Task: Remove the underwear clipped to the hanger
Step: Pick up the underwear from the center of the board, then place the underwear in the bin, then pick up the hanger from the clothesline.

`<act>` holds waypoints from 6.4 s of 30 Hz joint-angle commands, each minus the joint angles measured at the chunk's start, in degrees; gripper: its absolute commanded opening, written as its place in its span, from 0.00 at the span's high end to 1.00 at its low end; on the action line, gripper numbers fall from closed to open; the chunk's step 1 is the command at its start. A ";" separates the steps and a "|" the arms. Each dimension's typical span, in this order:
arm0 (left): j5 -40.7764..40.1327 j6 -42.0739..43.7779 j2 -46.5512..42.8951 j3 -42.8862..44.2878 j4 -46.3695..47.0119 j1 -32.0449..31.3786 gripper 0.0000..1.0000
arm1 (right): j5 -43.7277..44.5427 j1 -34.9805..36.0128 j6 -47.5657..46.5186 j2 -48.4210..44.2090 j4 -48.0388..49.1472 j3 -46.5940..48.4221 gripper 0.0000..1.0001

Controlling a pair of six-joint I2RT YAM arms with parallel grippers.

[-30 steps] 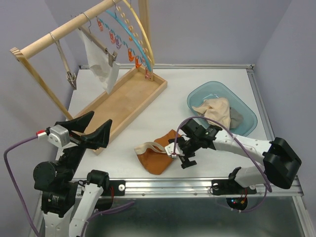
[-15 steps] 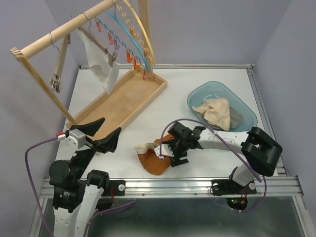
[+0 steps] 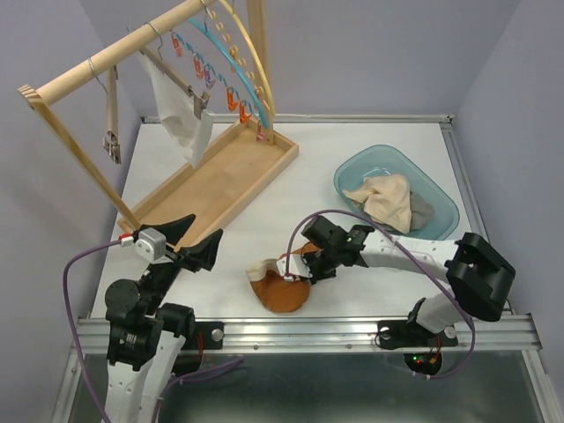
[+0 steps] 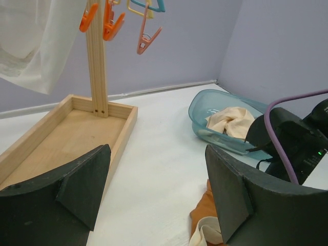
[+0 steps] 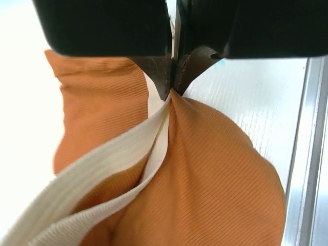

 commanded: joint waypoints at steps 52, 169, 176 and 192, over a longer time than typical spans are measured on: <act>-2.59 0.22 -0.18 -1.46 3.15 0.08 0.14 | 21.58 -52.05 21.12 -26.62 18.40 4.27 0.99; -33.77 -10.41 76.91 99.89 -21.83 -11.61 0.01 | -27.29 -37.99 36.32 -18.69 8.12 9.64 0.00; -39.67 -9.27 79.10 98.91 -22.42 -11.61 0.01 | -26.94 -37.99 36.40 -18.43 8.47 9.28 0.00; -52.68 -6.37 83.76 96.62 -25.41 -11.61 0.01 | -26.50 -37.99 36.58 -19.13 8.91 8.84 0.00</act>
